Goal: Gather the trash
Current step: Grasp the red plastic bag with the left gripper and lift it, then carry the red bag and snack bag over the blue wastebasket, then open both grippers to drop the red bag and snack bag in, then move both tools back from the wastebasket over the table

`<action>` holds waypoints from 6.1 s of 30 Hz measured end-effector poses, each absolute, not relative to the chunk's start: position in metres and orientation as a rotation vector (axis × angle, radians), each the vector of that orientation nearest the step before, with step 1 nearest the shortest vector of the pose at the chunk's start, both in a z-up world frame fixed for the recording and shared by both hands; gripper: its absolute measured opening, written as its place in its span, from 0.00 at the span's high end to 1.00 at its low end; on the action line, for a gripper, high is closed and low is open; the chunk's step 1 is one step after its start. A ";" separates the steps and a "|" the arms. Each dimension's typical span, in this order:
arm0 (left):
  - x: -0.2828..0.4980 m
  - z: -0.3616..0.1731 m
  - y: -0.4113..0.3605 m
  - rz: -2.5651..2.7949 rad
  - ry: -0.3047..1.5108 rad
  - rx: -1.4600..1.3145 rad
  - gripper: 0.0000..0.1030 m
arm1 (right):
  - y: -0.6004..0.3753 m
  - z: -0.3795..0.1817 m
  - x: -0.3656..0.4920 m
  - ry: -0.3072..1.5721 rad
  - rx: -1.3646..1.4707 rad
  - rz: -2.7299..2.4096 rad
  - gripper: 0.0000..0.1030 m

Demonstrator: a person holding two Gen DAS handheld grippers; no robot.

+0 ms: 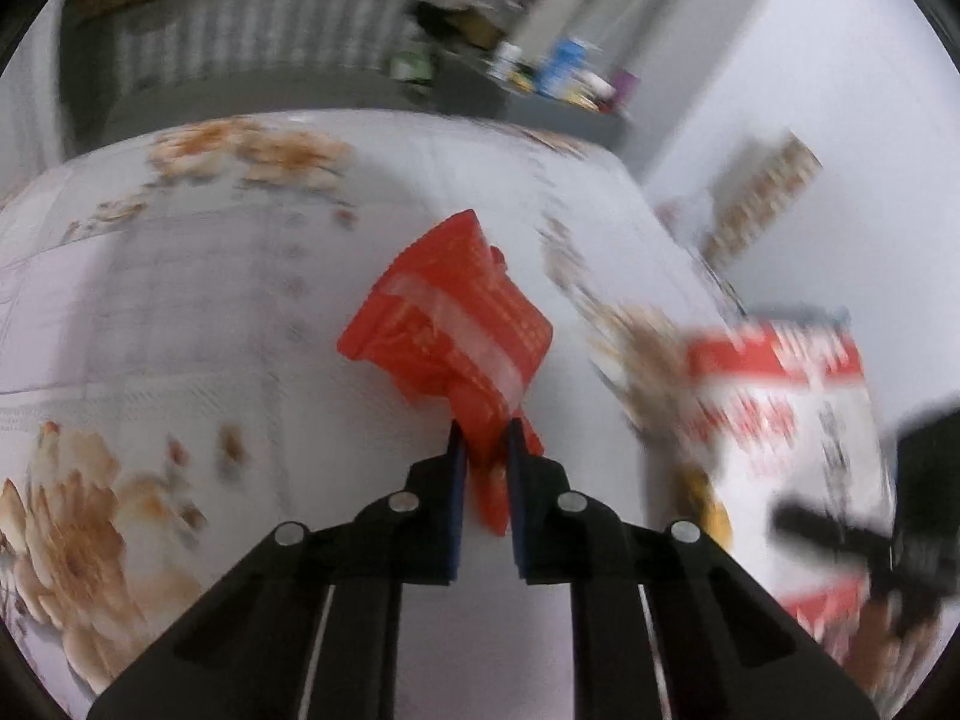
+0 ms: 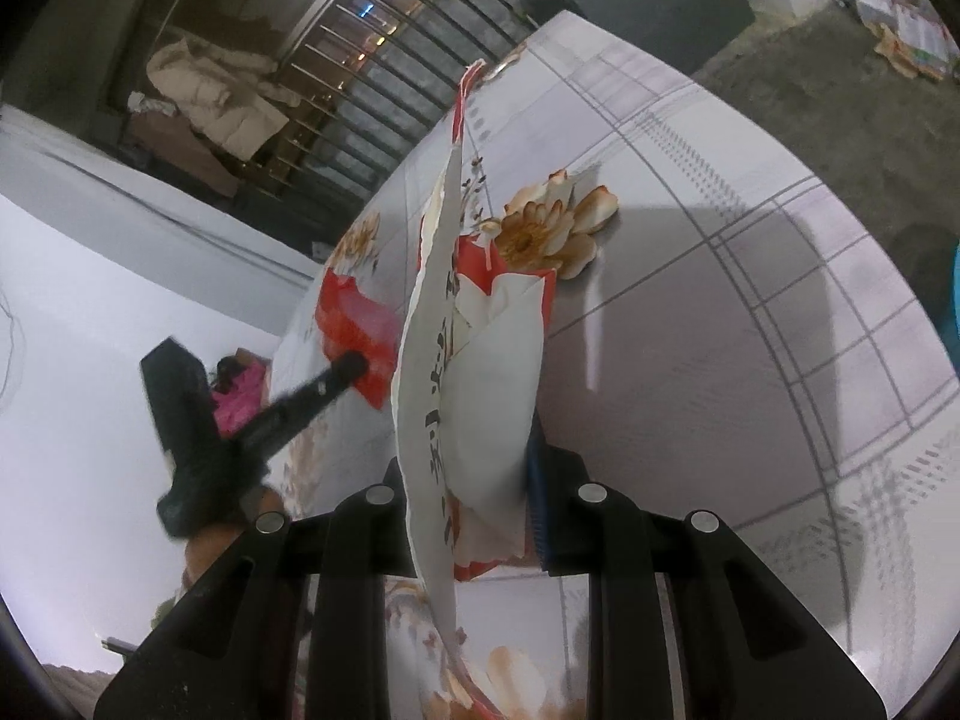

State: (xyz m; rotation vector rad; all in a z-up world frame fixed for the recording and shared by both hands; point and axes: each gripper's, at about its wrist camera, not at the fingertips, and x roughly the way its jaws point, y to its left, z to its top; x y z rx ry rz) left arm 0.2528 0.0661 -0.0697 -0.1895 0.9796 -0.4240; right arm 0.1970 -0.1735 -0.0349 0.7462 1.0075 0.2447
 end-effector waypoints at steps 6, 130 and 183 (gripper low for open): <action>0.188 -0.077 0.043 -0.665 1.099 -0.163 0.89 | -0.169 -0.015 0.180 0.971 0.745 0.333 0.79; 0.258 -0.158 -0.505 -1.164 1.152 0.440 0.47 | -0.567 -0.200 0.001 0.627 1.213 -0.687 0.31; 0.132 0.042 -0.067 -0.276 0.652 0.192 0.05 | -0.276 0.014 0.030 0.719 0.299 -0.341 0.08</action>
